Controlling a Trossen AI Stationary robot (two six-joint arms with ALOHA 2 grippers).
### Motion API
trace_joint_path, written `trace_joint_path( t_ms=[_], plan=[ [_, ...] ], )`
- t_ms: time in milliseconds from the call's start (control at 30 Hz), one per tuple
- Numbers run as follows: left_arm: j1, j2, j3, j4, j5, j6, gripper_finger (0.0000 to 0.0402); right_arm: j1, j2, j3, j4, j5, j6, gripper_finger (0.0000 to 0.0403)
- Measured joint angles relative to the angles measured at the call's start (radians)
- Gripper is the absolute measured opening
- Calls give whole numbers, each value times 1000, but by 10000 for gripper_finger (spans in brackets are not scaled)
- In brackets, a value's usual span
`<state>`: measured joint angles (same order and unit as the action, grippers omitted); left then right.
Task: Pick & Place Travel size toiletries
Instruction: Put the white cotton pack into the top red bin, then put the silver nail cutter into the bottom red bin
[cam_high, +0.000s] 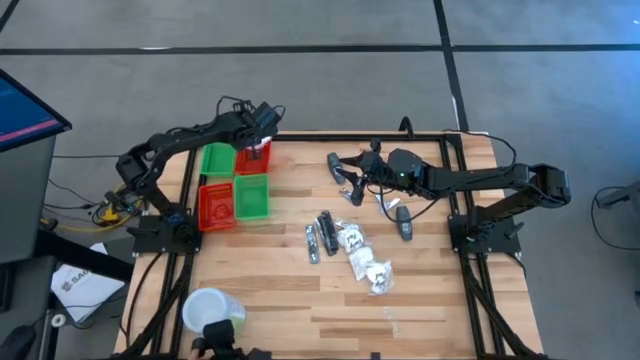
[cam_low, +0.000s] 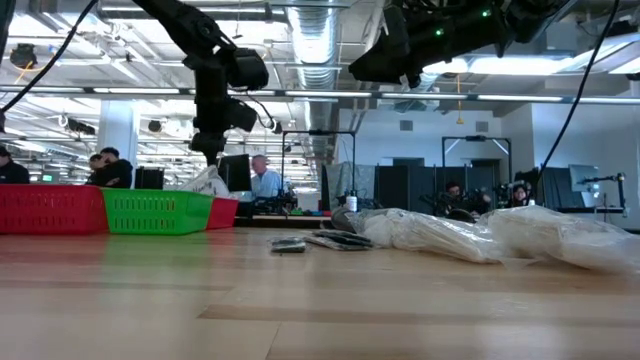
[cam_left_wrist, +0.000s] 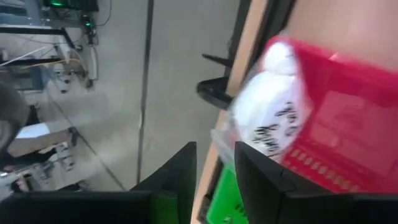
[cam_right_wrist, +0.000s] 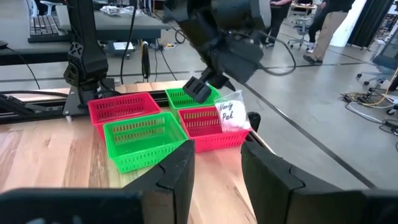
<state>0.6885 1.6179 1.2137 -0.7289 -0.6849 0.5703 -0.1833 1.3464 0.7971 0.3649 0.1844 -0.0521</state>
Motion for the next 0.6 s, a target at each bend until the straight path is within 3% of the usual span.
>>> trace_joint_path(
  t_ms=[233, 600],
  plan=[
    [-65, -139, 1, 4, 54, -85, 102, 0, 0, 0, -104, 0, 47, 123],
    [-164, -393, 1, 5, 560, -415, 102, 37, 0, 0, -585, -3, 263, 128]
  ],
)
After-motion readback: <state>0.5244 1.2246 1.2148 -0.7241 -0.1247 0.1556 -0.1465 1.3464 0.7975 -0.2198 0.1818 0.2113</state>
